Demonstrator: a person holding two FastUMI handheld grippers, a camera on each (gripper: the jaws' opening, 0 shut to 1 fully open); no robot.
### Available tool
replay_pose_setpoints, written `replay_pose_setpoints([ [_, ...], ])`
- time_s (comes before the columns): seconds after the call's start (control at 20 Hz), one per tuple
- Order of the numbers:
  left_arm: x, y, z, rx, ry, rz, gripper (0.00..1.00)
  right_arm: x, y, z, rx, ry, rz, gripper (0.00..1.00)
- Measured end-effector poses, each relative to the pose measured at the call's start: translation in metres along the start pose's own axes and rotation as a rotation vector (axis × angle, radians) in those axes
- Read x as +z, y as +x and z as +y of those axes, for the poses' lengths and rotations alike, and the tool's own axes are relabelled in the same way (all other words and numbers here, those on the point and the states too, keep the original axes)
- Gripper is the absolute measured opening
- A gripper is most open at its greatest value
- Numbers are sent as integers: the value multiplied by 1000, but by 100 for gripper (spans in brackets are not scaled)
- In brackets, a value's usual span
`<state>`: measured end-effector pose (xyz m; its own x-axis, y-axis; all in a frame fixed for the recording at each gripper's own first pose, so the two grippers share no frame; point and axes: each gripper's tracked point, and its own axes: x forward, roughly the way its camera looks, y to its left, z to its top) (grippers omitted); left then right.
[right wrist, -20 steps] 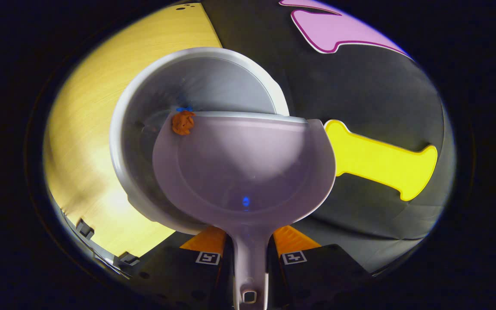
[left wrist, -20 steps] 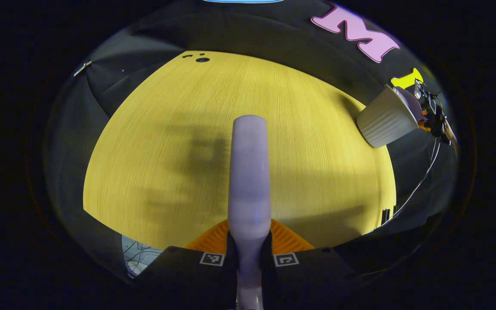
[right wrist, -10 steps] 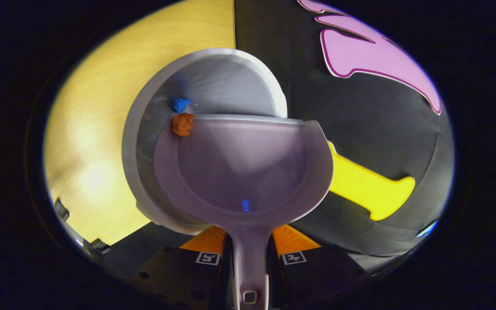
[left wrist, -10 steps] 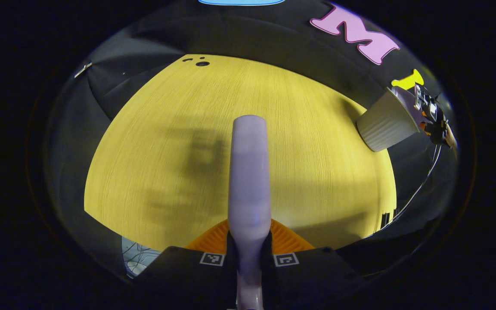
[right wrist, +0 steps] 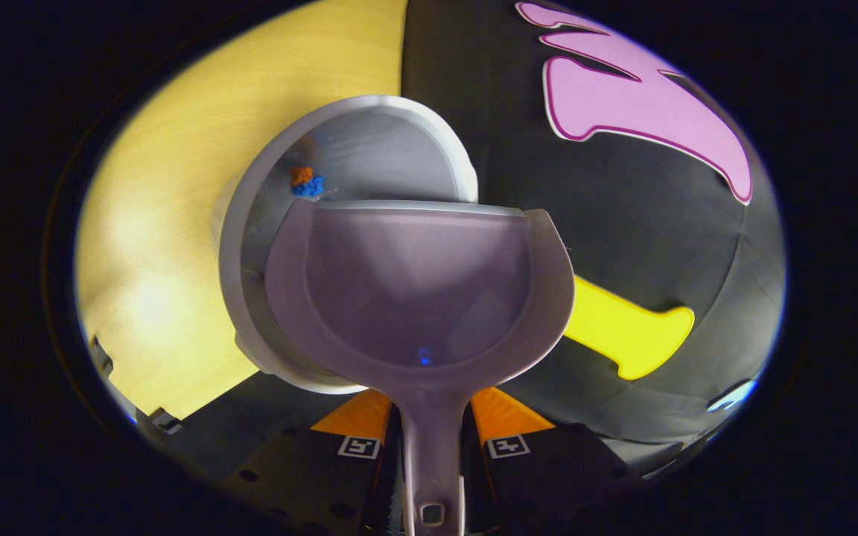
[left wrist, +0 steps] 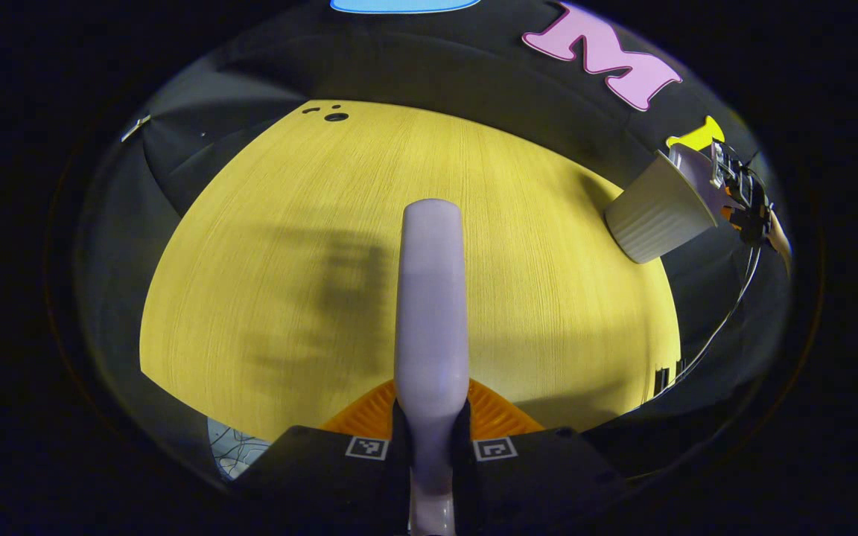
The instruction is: Pick up the small broom and dustpan from the desktop, sweep the trash into the dustpan with the broom, and then empty the trash into the garbage bin.
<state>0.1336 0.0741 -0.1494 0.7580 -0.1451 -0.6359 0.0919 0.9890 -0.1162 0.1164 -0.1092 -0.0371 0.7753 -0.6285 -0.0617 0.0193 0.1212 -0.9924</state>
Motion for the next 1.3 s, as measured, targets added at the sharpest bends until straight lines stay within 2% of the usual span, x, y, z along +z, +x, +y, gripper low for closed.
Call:
replay_pose_setpoints([
  [0.05, 1, -2, 2, 4, -3, -12, 27, -4, -5, -4, 3, 39, 7, 37],
  [0.2, 14, -9, 12, 20, -17, -61, 27, -17, -20, -14, 19, 177, 26, 37],
  [0.25, 18, -11, 16, 28, -11, -80, 27, -21, -29, -14, 34, 245, 24, 34],
  [0.35, 23, -15, 21, 39, 3, -100, 27, -30, -47, -23, 53, 372, 22, 37],
  [0.4, 25, -18, 23, 38, 10, -106, 27, -34, -55, -29, 56, 433, 24, 34],
  [0.5, 26, -22, 23, 34, 27, -115, 27, -40, -71, -34, 69, 554, 6, 33],
  [0.55, 26, -24, 24, 33, 38, -119, 27, -44, -81, -34, 88, 624, 3, 37],
  [0.7, 25, -31, 20, 23, 71, -131, 26, -43, -124, -15, 214, 861, -40, 37],
  [0.75, 24, -32, 17, 15, 77, -134, 27, -38, -133, -11, 247, 913, -57, 37],
  [0.8, 24, -34, 14, 4, 81, -138, 27, -32, -146, -6, 272, 955, -71, 41],
  [0.85, 22, -35, 11, -5, 84, -142, 27, -26, -159, 0, 291, 992, -87, 34],
  [0.9, 21, -36, 7, -10, 88, -147, 27, -21, -168, 9, 314, 1027, -102, 37],
  [0.95, 20, -37, 5, -14, 93, -152, 27, -13, -179, 19, 348, 1072, -120, 32],
  [1.0, 19, -38, 2, -18, 96, -156, 26, -4, -192, 31, 395, 1122, -141, 37],
  [1.05, 19, -38, -1, -24, 99, -163, 26, 8, -204, 41, 444, 1176, -163, 37],
  [1.15, 17, -39, -8, -38, 103, -171, 26, 29, -226, 62, 523, 1246, -199, 34],
  [1.2, 17, -39, -10, -44, 106, -179, 26, 40, -237, 73, 553, 1261, -217, 37],
  [1.3, 18, -35, -15, -57, 109, -194, 27, 67, -253, 94, 605, 1278, -247, 37],
])
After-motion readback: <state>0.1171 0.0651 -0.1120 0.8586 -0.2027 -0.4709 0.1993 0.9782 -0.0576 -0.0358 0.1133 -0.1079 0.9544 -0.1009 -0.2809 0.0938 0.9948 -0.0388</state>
